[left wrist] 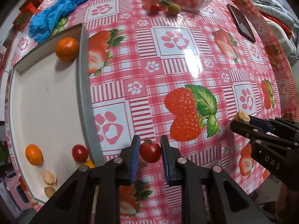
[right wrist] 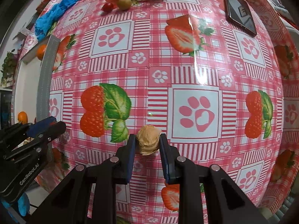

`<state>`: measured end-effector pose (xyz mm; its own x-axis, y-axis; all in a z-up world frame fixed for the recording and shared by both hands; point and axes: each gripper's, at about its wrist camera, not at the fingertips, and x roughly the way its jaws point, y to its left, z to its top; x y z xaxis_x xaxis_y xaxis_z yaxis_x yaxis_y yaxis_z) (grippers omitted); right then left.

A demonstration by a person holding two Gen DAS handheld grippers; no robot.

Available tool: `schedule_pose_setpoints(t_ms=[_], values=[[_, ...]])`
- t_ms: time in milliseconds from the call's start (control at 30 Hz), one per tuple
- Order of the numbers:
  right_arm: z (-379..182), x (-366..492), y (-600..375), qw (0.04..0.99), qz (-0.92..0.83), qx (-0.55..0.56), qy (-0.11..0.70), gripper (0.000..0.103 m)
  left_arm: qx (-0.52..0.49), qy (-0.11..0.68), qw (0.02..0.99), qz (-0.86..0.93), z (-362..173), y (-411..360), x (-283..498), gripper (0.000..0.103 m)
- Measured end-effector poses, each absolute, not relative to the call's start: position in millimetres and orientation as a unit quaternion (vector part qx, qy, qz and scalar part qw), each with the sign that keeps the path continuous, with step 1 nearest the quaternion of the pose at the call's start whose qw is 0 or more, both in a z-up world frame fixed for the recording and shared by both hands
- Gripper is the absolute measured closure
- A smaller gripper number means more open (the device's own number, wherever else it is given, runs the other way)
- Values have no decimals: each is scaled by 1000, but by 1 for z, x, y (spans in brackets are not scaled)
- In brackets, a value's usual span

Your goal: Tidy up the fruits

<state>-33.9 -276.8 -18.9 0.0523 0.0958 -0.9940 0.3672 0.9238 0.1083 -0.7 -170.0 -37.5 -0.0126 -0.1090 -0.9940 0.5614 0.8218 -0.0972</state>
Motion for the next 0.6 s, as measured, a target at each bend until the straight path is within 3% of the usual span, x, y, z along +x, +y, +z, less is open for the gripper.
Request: schedule_pose_setpoints(t_ms=[600], values=[[-16,-71,-248,687,-105,173,699,75,199,668,667,-262,-31,-161,-34,79]])
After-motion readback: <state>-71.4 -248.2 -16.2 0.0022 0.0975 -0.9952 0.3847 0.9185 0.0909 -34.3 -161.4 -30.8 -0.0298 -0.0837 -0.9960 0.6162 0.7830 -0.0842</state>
